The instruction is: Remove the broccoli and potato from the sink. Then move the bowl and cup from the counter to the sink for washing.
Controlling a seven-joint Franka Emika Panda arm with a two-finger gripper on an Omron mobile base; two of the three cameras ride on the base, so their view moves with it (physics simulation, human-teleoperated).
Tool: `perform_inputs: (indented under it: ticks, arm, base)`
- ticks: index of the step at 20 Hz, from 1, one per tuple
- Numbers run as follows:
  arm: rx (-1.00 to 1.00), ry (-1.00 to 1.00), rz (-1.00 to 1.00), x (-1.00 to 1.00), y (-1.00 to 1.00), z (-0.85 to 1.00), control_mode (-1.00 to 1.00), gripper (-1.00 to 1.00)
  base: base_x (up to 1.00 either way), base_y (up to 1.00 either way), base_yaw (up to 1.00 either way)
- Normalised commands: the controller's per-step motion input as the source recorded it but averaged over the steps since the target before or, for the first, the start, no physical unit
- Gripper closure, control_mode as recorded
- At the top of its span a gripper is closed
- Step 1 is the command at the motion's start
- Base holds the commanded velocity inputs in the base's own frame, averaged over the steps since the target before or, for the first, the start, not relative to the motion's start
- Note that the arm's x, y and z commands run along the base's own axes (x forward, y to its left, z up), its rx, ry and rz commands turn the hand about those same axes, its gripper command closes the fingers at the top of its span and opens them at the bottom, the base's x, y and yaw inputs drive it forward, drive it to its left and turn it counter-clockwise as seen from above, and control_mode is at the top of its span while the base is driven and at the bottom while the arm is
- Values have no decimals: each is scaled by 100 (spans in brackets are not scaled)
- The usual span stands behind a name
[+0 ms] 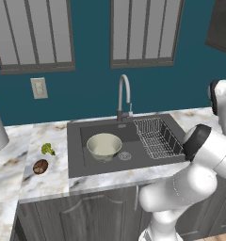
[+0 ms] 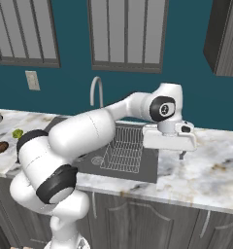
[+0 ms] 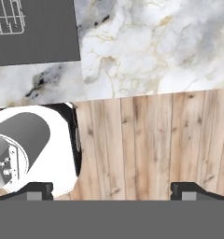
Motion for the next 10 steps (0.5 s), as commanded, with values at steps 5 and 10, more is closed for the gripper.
perform_inputs:
  ticks: [5,10]
  arm:
    - [0,0,-3,5,-18,0,-100,-100]
    - [0,0,-2,5,-17,0,-100,-100]
  base:
    - [0,0,0]
    - [0,0,0]
